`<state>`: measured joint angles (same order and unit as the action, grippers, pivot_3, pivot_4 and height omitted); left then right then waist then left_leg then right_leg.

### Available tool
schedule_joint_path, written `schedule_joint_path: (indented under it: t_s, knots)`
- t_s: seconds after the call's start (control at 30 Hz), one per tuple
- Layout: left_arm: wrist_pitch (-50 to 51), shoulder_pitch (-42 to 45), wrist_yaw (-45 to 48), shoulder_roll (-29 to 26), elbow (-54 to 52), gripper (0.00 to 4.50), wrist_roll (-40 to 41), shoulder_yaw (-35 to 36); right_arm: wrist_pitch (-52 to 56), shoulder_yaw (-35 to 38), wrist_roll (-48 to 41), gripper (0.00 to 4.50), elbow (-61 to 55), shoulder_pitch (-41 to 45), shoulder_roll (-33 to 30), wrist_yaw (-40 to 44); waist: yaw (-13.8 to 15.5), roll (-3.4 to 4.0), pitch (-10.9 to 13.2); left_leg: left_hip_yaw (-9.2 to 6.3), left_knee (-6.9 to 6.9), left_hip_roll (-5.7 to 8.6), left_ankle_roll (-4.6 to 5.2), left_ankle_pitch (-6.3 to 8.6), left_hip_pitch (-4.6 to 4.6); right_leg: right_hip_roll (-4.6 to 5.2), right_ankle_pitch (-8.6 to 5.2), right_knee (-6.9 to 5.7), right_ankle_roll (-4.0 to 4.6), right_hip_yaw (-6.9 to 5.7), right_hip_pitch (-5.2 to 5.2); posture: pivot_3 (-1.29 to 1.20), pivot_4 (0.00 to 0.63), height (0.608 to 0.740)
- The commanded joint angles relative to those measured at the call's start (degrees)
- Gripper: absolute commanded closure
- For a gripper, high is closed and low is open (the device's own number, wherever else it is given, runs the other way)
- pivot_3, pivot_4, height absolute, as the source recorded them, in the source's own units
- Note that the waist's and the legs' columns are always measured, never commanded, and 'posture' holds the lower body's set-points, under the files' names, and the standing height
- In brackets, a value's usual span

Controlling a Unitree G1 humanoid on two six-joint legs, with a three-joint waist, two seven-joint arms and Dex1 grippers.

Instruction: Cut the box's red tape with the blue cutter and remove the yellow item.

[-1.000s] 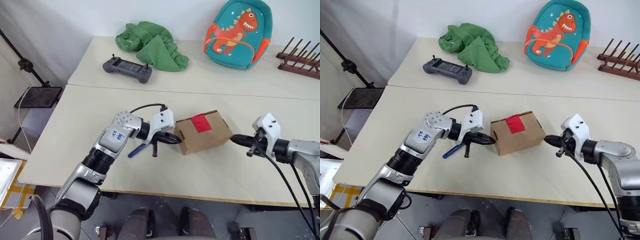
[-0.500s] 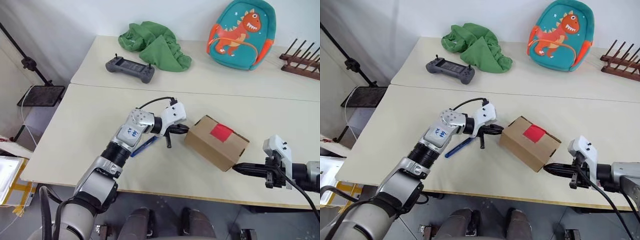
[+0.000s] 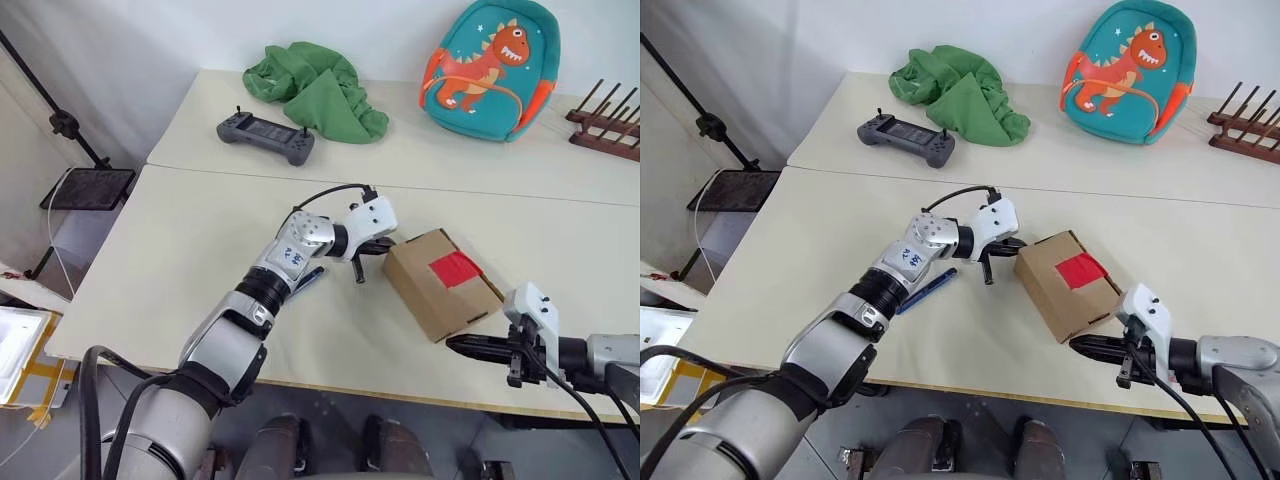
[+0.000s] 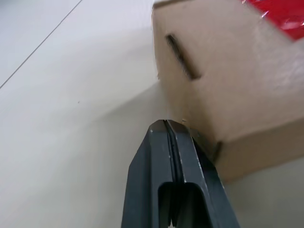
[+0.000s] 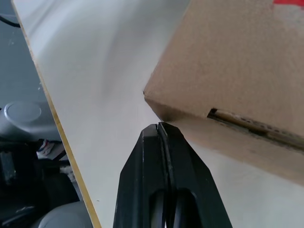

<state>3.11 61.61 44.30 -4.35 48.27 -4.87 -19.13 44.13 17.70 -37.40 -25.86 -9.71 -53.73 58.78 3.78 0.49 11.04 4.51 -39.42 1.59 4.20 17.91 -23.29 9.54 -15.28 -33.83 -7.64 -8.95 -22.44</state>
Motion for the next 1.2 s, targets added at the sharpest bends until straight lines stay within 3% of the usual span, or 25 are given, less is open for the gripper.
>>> schedule_joint_path:
  t_s: [0.03, 0.2, 0.3, 0.37, 0.47, 0.57, 0.63, 0.7, 0.8, 0.87, 1.0, 1.13, 1.2]
  knots:
    - [-1.52, -1.69, 1.9, -4.97, -7.02, 4.5, -0.56, 1.45, -1.26, 5.77, 0.08, 4.47, -0.42, -3.0, -1.27, 0.96, -0.15, 0.0, 0.0, 0.0, 0.0, 0.0, 0.0, 0.0, 0.0, 0.0, 0.0, 0.0, 0.0, 0.0, 0.0, 0.0, 0.15, 0.74]
    - [0.95, -8.51, 9.73, -14.62, -25.24, 4.5, 5.93, 6.17, -7.69, 12.14, 0.97, 4.47, 4.03, -5.34, -3.43, 7.94, -1.06, 0.02, -0.01, 0.06, 0.06, -0.04, -0.02, 0.0, 0.06, -0.04, 0.0, -0.04, 0.0, 0.05, -0.01, 0.0, 0.15, 0.74]
    - [5.88, -11.65, 12.91, -19.41, -32.28, 4.5, 14.92, 14.84, -9.42, 16.55, -1.94, 4.47, 6.5, -2.02, -1.05, 7.6, -1.02, 0.02, -0.01, 0.06, -0.03, -0.06, -0.02, -0.01, 0.07, -0.04, 0.01, -0.04, 0.01, 0.07, 0.03, 0.0, 0.15, 0.74]
    - [7.23, -14.5, 14.67, -25.67, -32.95, 4.5, 16.94, 19.37, -10.22, 19.76, -5.34, 4.47, 5.13, -1.29, -0.08, 9.75, -1.1, 0.05, -0.03, 0.02, -0.08, -0.07, -0.02, 0.0, 0.07, -0.03, 0.01, -0.05, 0.01, 0.09, 0.04, 0.0, 0.15, 0.74]
    - [7.2, -18.98, 17.95, -32.47, -35.38, 4.5, 18.34, 21.71, -8.49, 22.14, -9.59, 3.86, 2.35, -2.16, 0.4, 10.92, -1.77, 0.07, -0.04, 0.02, 0.01, -0.16, -0.12, 0.05, 0.18, -0.15, -0.02, -0.08, 0.06, 0.06, 0.06, 0.0, 0.15, 0.74]
    - [7.54, -34.24, 22.92, -41.65, -35.2, 3.92, 22.63, 32.47, -14.68, 20.88, -9.16, 2.86, -1.46, -1.57, 3.29, 11.64, -2.13, 0.07, -0.04, 0.05, 0.03, -0.11, -0.1, 0.04, 0.22, -0.11, -0.02, -0.08, 0.06, 0.07, 0.11, 0.0, 0.15, 0.74]
    - [2.44, -46.54, 25.32, -45.77, -33.24, 3.33, 22.87, 39.35, -21.13, 18.16, -10.33, 2.24, -3.16, 0.75, 9.09, 12.9, -3.23, 0.0, -0.05, 0.07, 0.13, -0.13, -0.16, 0.1, 0.33, -0.12, -0.03, -0.07, 0.06, 0.18, 0.1, 0.0, 0.15, 0.74]
    - [-1.87, -53.36, 25.99, -47.7, -32.71, 2.71, 22.92, 42.69, -25.1, 16.2, -10.31, 1.53, -4.03, 1.48, 12.63, 14.05, -3.88, -0.2, -0.05, 0.29, 0.4, -0.35, -0.31, 0.19, 0.62, -0.24, -0.11, -0.05, 0.22, 0.19, 0.1, 0.0, 0.15, 0.74]
    - [-1.36, -60.81, 23.43, -50.25, -30.08, 1.82, 23.31, 49.71, -31.02, 9.3, -7.41, 0.56, -4.81, 0.37, 14.67, 20.64, -2.72, -0.24, 0.0, 0.33, 0.4, -0.27, -0.3, 0.23, 0.67, -0.06, -0.13, -0.13, 0.25, 0.22, 0.11, 0.0, 0.15, 0.74]
    - [-0.66, -64.03, 23.37, -51.61, -29.11, 1.2, 24.16, 53.22, -33.26, 6.72, -7.02, 0.0, -3.85, 1.89, 16.19, 20.3, -2.18, -0.36, -0.04, 0.29, 0.38, -0.27, -0.59, 0.51, 0.79, 0.04, -0.13, -0.01, 0.25, 0.56, 0.17, 0.0, 0.15, 0.74]
    - [-1.82, -69.46, 25.88, -54.62, -24.4, 0.03, 25.28, 59.56, -36.27, 3.44, -5.99, 0.0, -1.21, 7.04, 17.38, 19.05, -2.43, -0.35, -0.04, 0.66, 0.41, -0.3, -0.64, 0.73, 1.08, 0.25, -0.12, 0.0, 0.25, 1.28, 0.07, 0.0, 0.15, 0.74]
    - [1.4, -72.66, 27.51, -54.03, -30.3, 0.03, 28.0, 60.94, -37.22, 3.16, -5.02, 0.0, 2.42, 8.78, 15.68, 19.35, -2.48, -0.35, -0.04, 0.87, 0.6, -0.44, -0.73, 0.79, 1.09, 0.16, -0.16, -0.17, 0.32, 1.35, -0.06, 0.0, 0.15, 0.74]
    - [6.33, -73.8, 27.15, -51.83, -43.48, 0.03, 32.18, 57.38, -37.61, 3.88, -4.85, 0.0, 3.61, 8.89, 14.3, 20.08, -2.37, -0.34, -0.03, 0.87, 0.69, -0.45, -0.74, 0.8, 1.06, 0.13, -0.17, -0.18, 0.35, 1.32, -0.07, 0.0, 0.15, 0.74]
